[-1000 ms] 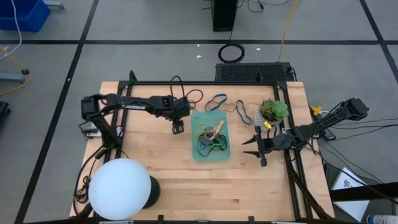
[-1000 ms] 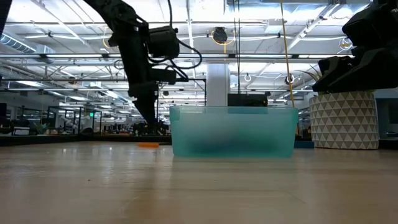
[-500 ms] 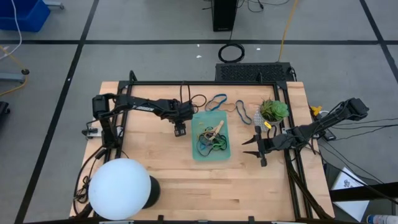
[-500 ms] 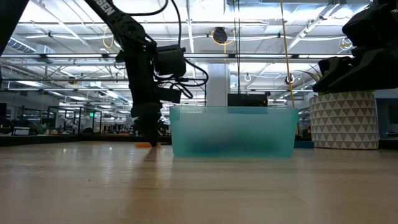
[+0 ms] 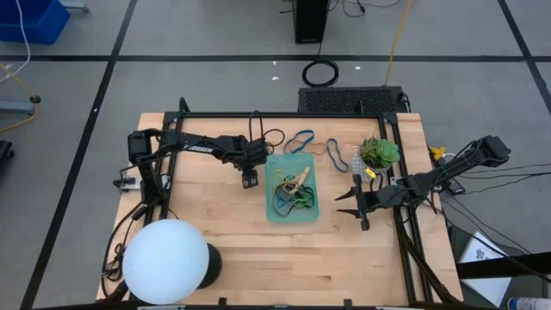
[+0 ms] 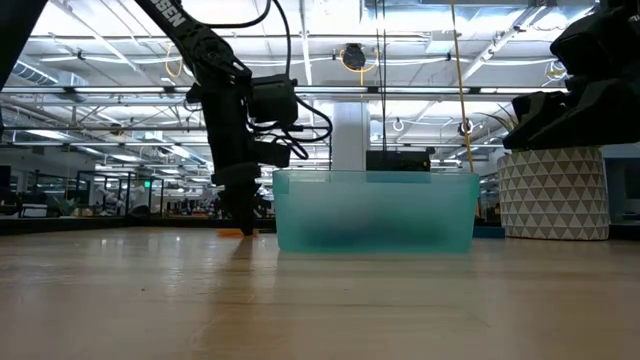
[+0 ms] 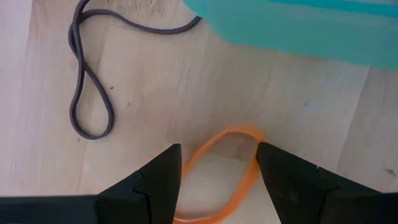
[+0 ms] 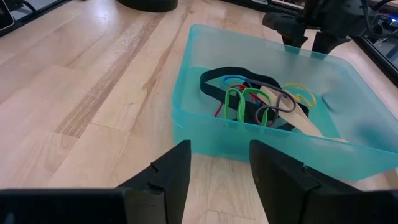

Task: Pick and place rubber bands into bin
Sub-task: Put the orange rubber band into the green bin

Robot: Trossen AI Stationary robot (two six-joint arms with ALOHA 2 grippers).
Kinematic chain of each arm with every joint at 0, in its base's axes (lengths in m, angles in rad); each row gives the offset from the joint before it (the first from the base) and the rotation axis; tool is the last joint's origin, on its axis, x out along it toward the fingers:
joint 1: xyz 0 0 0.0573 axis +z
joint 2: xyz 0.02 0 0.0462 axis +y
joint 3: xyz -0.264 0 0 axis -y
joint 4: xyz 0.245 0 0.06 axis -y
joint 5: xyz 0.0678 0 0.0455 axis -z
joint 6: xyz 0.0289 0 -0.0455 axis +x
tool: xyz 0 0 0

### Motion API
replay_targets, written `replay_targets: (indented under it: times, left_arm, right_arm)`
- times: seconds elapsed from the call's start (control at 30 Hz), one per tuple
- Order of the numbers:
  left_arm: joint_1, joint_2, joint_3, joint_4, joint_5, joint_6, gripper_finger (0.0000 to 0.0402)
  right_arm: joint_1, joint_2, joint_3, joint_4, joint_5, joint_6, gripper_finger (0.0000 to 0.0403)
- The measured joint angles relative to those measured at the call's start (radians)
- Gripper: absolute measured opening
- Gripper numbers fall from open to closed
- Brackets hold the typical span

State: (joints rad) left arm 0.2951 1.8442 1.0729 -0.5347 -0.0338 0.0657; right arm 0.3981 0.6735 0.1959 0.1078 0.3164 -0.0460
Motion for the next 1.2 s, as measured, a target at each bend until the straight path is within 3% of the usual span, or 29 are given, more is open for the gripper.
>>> replay_targets:
  times: [0.17, 0.27, 0.7, 1.0, 1.2]
  left_arm:
    - [0.0, 0.0, 0.0, -0.017, 0.008, 0.0, 0.022]
    - [-0.001, 0.001, 0.0, -0.018, 0.015, -0.008, 0.0198]
    - [-0.004, 0.002, -0.002, -0.02, 0.07, 0.031, 0.0009]
    - [-0.004, -0.023, -0.005, -0.038, 0.067, 0.023, 0.0005]
    - [-0.019, -0.125, -0.005, -0.049, 0.066, 0.012, 0.0003]
  right_arm:
    - [0.0, 0.0, 0.0, 0.0, 0.0, 0.0, 0.0157]
    - [0.0, 0.0, 0.0, 0.0, 0.0, 0.0, 0.0157]
    - [0.0, 0.0, 0.0, 0.0, 0.0, 0.0, 0.0157]
    - [0.0, 0.0, 0.0, -0.001, 0.0, 0.0, 0.0157]
    - [0.0, 0.0, 0.0, -0.001, 0.0, 0.0, 0.0157]
